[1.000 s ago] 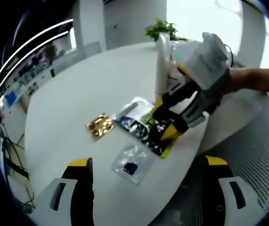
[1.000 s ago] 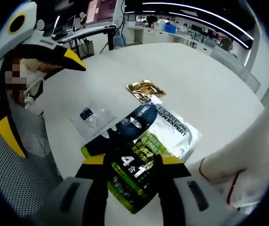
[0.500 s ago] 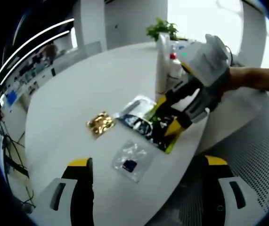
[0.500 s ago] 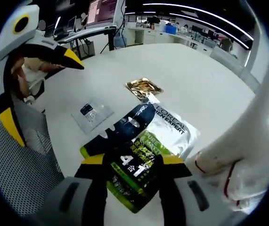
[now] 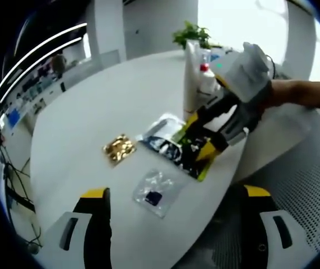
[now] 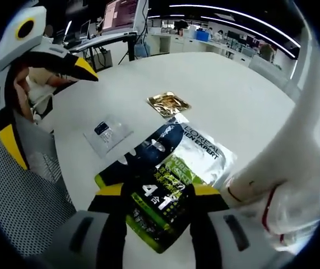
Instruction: Arrange the skincare products in the storage area until every visible bottle or jar stands upright without overlapping.
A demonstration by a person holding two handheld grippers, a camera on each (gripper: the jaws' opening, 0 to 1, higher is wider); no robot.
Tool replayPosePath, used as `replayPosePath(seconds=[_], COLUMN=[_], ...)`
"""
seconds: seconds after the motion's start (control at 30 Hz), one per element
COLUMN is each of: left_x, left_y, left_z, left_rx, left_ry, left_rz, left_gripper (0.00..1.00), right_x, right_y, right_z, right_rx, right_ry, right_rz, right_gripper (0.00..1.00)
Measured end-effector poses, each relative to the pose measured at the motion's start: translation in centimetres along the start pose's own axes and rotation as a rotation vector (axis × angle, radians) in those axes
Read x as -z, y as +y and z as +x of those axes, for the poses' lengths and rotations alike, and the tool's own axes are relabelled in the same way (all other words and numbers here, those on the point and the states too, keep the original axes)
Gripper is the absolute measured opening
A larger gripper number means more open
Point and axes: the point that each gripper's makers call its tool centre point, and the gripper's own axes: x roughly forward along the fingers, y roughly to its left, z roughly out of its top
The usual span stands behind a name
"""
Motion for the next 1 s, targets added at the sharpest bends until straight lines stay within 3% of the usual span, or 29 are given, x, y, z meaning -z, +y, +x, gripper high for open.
replayPosePath(seconds=[0.47,1.0], left_x=[-1.0,-0.4], left_y=[-0.2,-0.3], left_z=[-0.6,-2.7], left_rx=[-0.013,-0.075], left_ry=[-0.017,-0.044], left_rz=[0.033,0.017], left_gripper=[0.96,0.97], right_x=[-0.1,-0.3], right_y=[-0.1,-0.1], right_z=[0.1,-0.1], right_rx=[0.002,0.023], right_ry=[0.009,0.015], right_rz=[0.005,0.009], right_gripper=[0.46,0.47])
